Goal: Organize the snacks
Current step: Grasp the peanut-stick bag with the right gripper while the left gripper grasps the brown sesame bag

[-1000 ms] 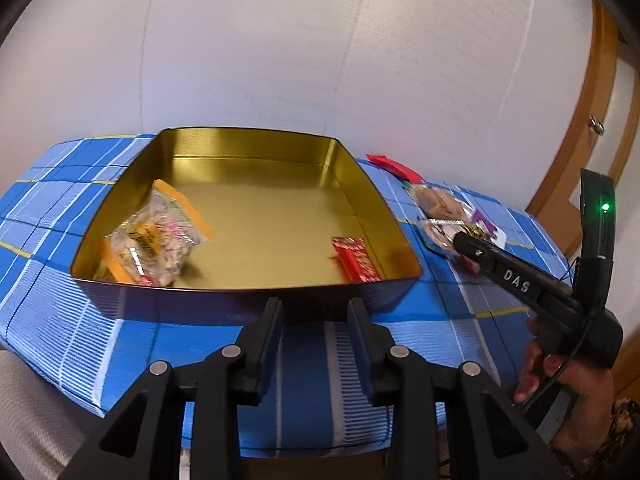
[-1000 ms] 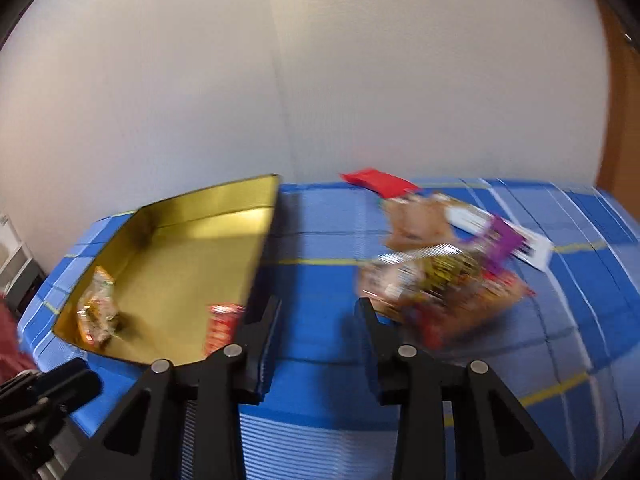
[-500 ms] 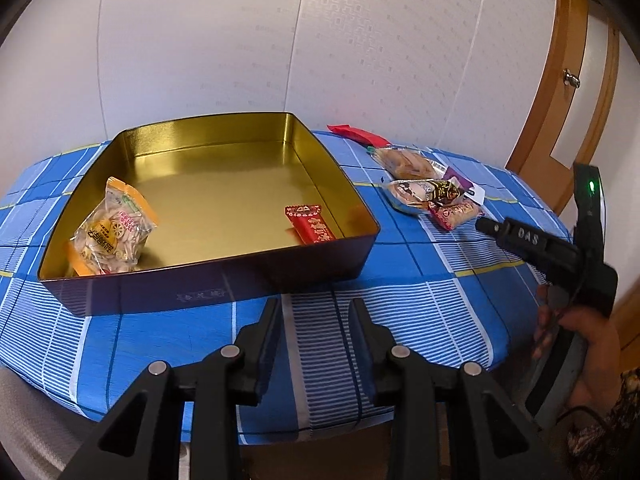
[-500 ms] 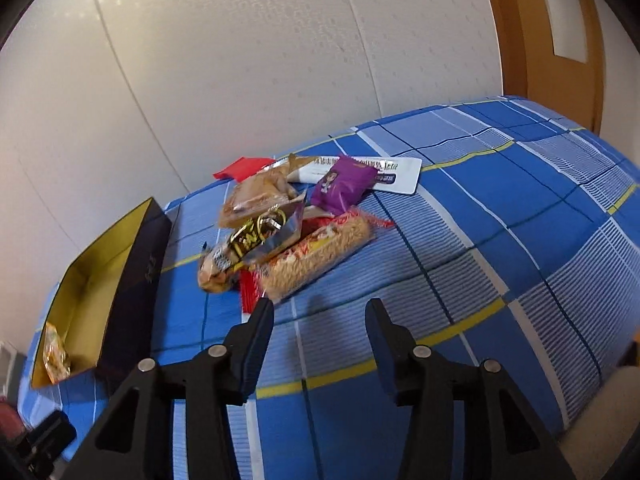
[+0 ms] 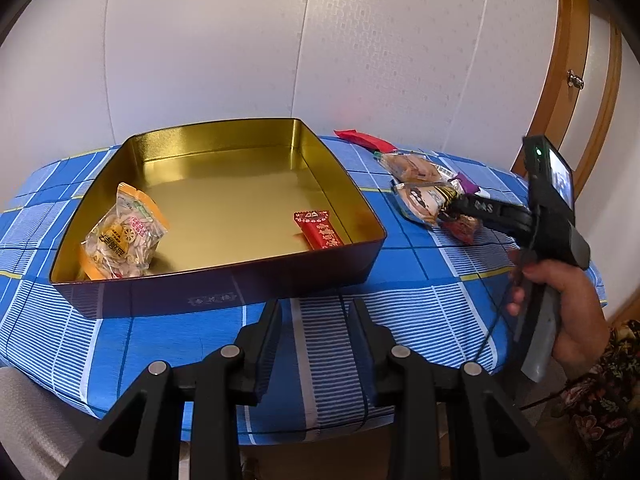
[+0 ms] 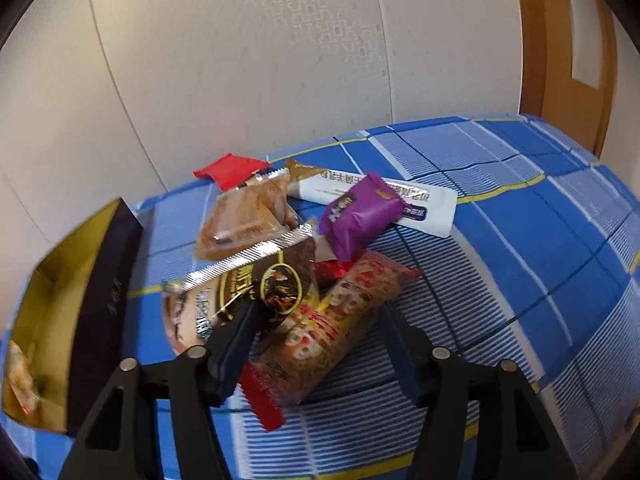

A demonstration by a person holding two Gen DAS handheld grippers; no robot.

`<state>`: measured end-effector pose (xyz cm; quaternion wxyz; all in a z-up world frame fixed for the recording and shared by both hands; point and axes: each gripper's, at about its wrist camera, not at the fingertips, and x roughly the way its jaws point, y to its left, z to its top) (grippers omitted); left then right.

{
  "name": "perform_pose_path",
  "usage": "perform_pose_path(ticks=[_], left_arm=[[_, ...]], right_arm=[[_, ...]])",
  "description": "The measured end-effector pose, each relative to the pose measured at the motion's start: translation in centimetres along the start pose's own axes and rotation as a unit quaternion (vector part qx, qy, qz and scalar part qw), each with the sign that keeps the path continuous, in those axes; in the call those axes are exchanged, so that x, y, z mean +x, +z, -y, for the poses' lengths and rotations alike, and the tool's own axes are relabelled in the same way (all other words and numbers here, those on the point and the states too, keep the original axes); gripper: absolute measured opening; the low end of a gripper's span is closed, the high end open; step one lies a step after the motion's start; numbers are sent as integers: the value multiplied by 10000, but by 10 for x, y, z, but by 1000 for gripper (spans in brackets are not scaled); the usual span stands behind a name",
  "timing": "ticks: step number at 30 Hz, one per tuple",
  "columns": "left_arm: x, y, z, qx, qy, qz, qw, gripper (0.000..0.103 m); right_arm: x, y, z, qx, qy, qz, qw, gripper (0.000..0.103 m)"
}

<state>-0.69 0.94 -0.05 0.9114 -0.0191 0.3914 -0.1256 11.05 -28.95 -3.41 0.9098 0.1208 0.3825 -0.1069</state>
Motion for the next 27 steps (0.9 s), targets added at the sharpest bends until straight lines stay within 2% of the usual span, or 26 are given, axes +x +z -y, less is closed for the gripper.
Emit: perform_pose_path(ticks=[4,6,10,14,17,18,19,21,27], left_arm=[[1,1,2,53,-17,-14,10000,35],[2,2,5,95,-38,-30,9999,35],[6,7,16,260,-85,-86,9996,35],[9,14,31,490,-151,-138,9986,35],[14,23,46,709,-241,-209,9970,35],[16,25,49,758,-248,-225,9966,35],[19,28,54,832,-261,-250,9959,35],[24,36,64,956,-302,-301,9945,35],[44,61,96,1204,-553,-376,9905,35]], right_arm=[[-9,-8,26,-181,-31,-19,9998,60],[-14,-10,41,-155,-77,-58,9998,49],[-16,-9,65,60,106,-161,9998,49],[-16,-6,64,31,223,15,9997,49],[-14,-7,51,-288,143,90,9994,47],[-13,-8,47,-404,125,104,9991,38],[-12,-9,46,-447,136,101,9989,35],[-11,-12,50,-367,202,78,9991,29],[-18,-15,76,229,-17,182,9996,29]])
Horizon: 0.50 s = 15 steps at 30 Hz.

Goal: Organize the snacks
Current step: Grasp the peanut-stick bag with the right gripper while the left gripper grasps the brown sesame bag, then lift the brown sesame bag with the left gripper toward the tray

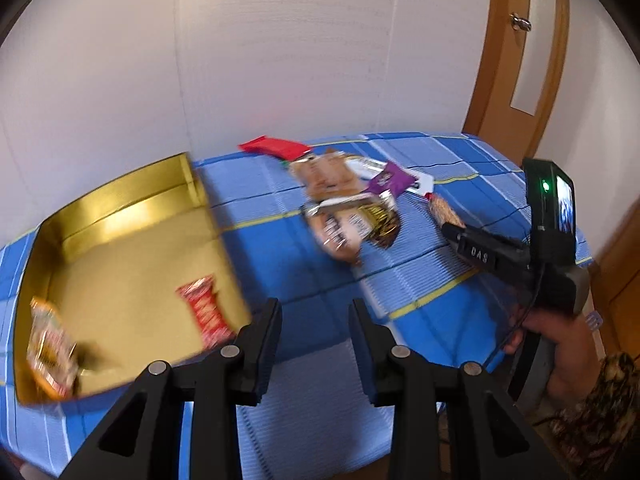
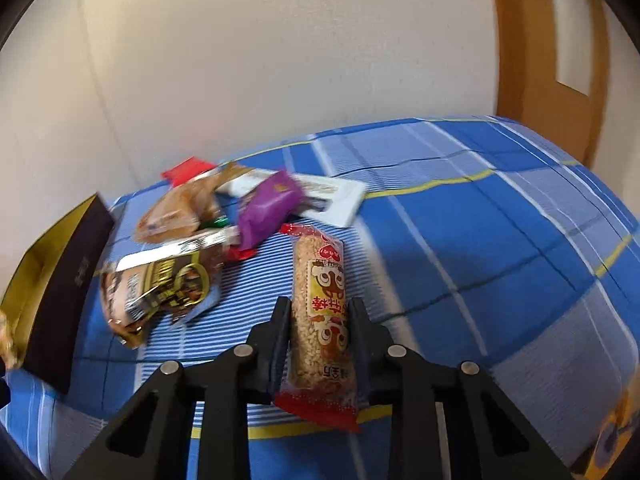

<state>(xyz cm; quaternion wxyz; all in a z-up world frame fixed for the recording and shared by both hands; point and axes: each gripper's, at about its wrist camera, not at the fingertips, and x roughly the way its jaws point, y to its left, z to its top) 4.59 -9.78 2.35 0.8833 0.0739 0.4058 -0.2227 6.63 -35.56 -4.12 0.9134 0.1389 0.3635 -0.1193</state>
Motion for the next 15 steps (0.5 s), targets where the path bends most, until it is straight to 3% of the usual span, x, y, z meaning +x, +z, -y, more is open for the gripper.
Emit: perform_pose_path(ticks=[2,5,10,15], left_arm=[[13,11,7,112,-138,-108,9998,41],[35,27,14,255,-158,-270,9992,41],[78,58,23,565,205,-486,9970,41],[112,84,32,855,276,-537,9945,42]], right_arm=[[-1,0,6,158,-21,11,9999,29],[-2,1,11,281,-170,64,9994,29],[-2,2,18,431,-417,153,9981,29],[2,1,20,488,-385,122,9980,30]])
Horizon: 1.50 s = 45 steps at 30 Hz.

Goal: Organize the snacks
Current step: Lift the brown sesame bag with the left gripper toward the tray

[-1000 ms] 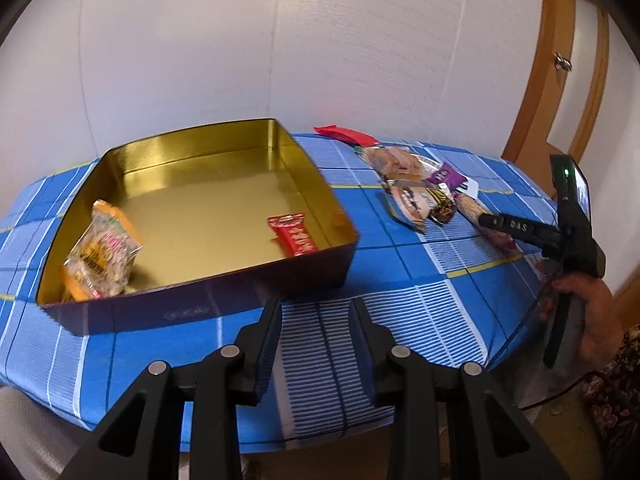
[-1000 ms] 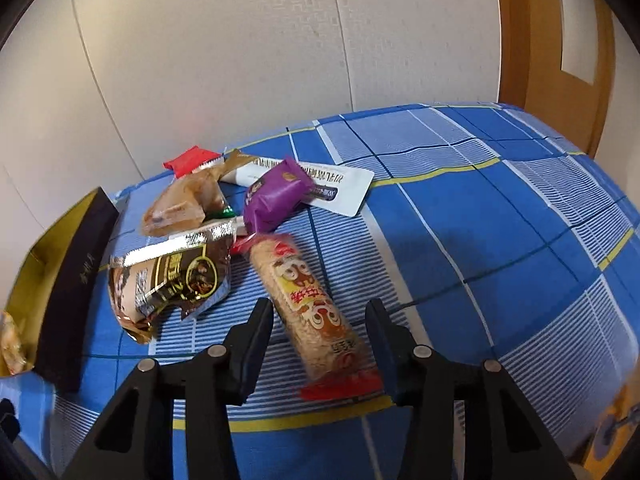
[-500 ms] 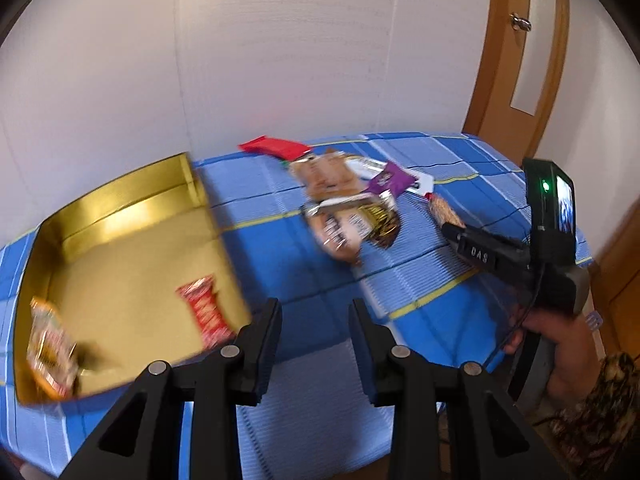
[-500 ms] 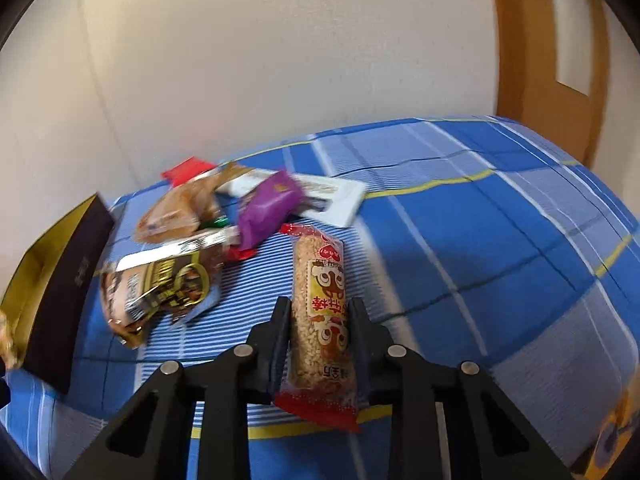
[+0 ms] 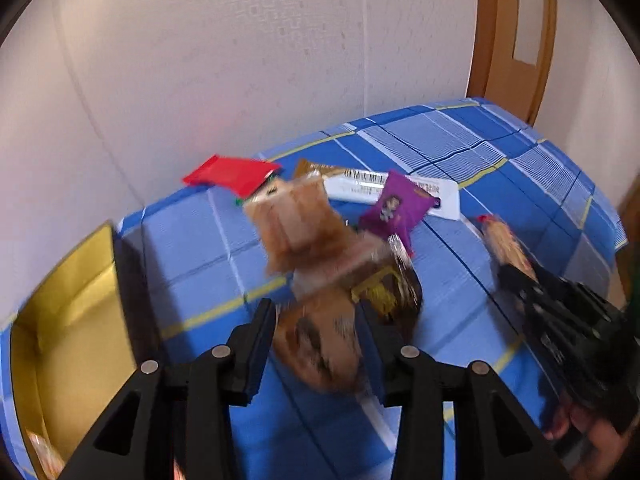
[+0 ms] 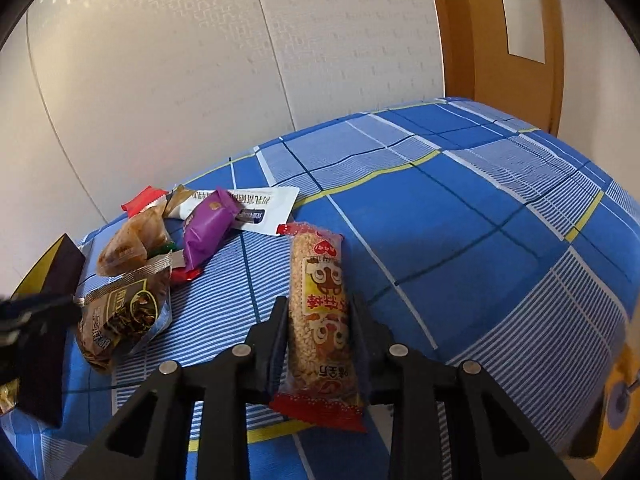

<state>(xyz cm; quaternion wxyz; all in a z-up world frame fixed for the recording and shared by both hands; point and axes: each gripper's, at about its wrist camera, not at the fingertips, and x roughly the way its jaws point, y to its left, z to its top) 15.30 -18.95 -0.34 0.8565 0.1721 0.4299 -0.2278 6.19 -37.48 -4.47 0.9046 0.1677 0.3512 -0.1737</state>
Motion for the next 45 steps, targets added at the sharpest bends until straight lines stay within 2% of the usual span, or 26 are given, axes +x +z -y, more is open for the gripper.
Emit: perform_pose_path(ticks=[2,3,6,8,15,18,21,24,26,29,38,41,42,45], left_arm=[[12,5,-4,-103,15,-126,9999,42],[19,6,-10,-352,-107,-205,9991,42],[26,0,-24,-1043,-839,-459,9899,42],[25,-8,-22,-1152,-1090,-585,9856,42],[4,-37,8,-532,-1120,-702,9898,42],[-9,-39,12,-270,-877,-429,9949,42],[-19,-41,4,-353,-854,-469,9946,44],[-27,-48,-3,-795,-1244,-614,9871,44],[-33,-57,-4,-1072,-1326,-828,9819,44],[-38,-65,4,-1147,-1390,-972,9788,44],[-36,-73,5,-1514,-1830,-1497,9598,44],[-41,-74,16,-1116,-1909,-1480,9639,44],[-46,-73,19,-952,-1895,-1330,9682,44],[-53,-67,18,-657,-1464,-878,9831,44]], right_arm=[[1,0,1,14,13,3,10000,30],[1,0,1,30,28,2,10000,30],[1,0,2,66,52,-1,10000,30],[0,0,2,92,61,-1,9999,30],[0,0,4,194,101,3,9998,30],[0,0,4,198,105,3,9997,30],[0,0,4,223,119,6,9997,30],[0,0,4,217,109,6,9997,30],[0,0,4,223,110,7,9997,30],[0,0,4,218,108,7,9997,30],[0,0,4,216,105,7,9997,30],[0,0,5,231,115,7,9997,30],[0,0,5,246,128,7,9996,30],[1,0,4,243,113,11,9996,30]])
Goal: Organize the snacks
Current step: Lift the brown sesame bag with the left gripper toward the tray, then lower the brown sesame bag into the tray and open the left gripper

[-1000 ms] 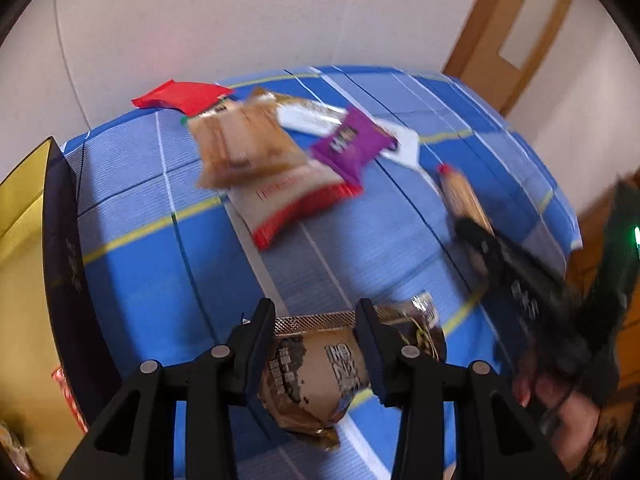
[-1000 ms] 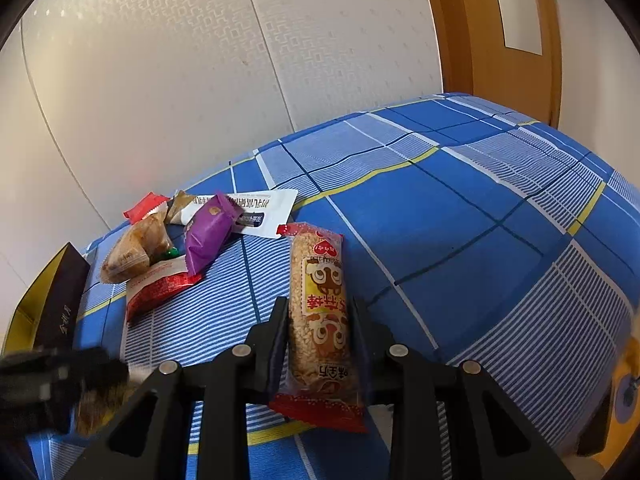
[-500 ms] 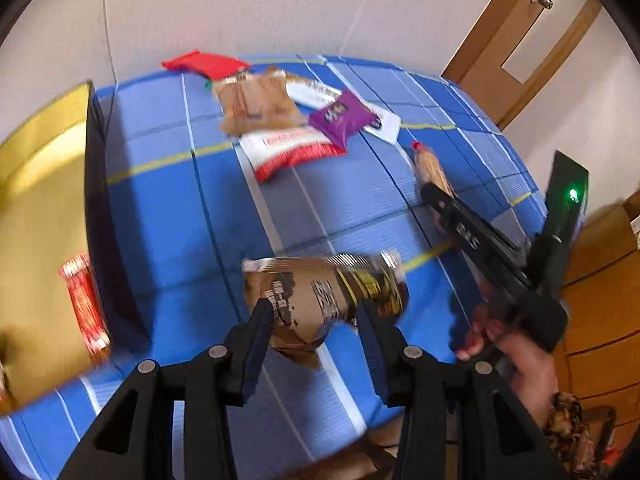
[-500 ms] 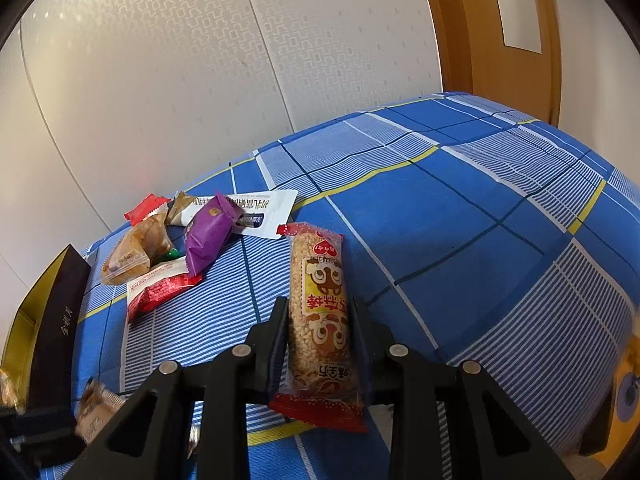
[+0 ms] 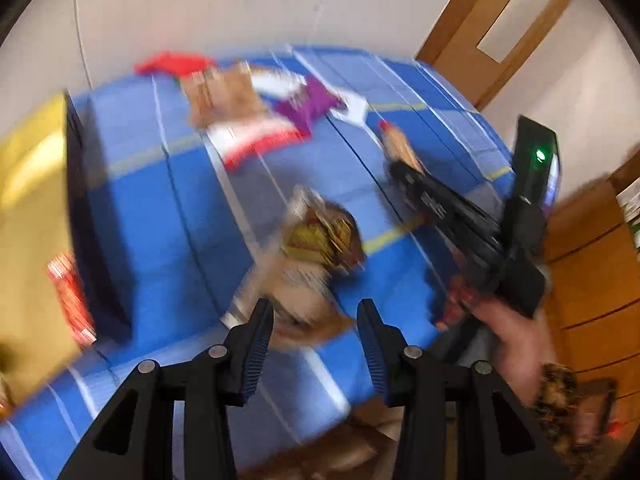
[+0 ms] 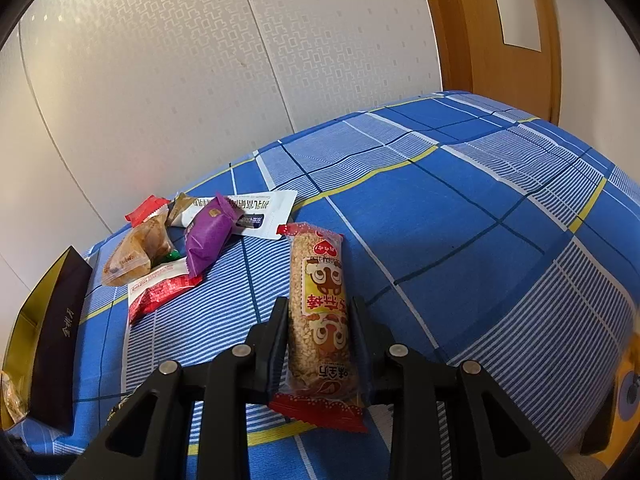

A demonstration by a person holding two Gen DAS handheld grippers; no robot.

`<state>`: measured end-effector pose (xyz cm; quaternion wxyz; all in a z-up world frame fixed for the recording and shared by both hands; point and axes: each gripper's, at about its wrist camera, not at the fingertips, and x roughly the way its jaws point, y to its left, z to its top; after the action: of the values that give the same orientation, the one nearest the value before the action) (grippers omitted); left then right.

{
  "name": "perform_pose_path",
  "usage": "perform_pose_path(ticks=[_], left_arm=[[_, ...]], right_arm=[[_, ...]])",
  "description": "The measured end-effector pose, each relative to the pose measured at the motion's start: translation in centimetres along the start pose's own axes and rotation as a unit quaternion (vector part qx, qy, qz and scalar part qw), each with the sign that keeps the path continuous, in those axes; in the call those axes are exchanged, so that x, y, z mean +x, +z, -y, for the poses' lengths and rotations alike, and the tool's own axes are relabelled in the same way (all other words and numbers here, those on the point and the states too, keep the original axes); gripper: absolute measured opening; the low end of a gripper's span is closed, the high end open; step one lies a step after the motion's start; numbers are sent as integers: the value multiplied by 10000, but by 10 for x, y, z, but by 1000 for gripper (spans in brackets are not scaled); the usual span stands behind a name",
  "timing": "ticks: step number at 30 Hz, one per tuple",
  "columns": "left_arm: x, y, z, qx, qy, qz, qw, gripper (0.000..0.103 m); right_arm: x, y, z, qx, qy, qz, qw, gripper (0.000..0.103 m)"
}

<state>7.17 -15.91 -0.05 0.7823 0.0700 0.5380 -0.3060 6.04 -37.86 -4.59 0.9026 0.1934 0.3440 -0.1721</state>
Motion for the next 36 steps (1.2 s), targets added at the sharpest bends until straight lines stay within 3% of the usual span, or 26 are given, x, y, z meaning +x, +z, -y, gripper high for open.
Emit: perform_pose_path(ticks=[2,4,9,14,20,27,32,36], left_arm=[[5,4,0,190,241,144,9994,49],[19,8,2,351,381,32,9986,52],[44,8,2,465,183,-160,9986,52],[45,6,5,457,197,-33,9988,53],[36,-8,11,812,179,296,9961,39],[22,-21,-4,304,-67,585,9978,35],[-1,-29,-8,197,-79,962,9951,35],[-23,-36,-23,-187,-273,1223,9919,35]], right_arm=[[0,0,-1,-21,-18,4,10000,30],[0,0,-1,-25,-17,7,10000,30],[0,0,-1,-53,-25,9,10000,30],[0,0,-1,-87,-33,10,10000,31],[0,0,-1,-132,-38,14,9999,31],[0,-1,-2,-209,-64,29,9998,31],[0,-1,-3,-274,-99,42,9996,31],[0,-1,-4,-314,-120,47,9994,31]])
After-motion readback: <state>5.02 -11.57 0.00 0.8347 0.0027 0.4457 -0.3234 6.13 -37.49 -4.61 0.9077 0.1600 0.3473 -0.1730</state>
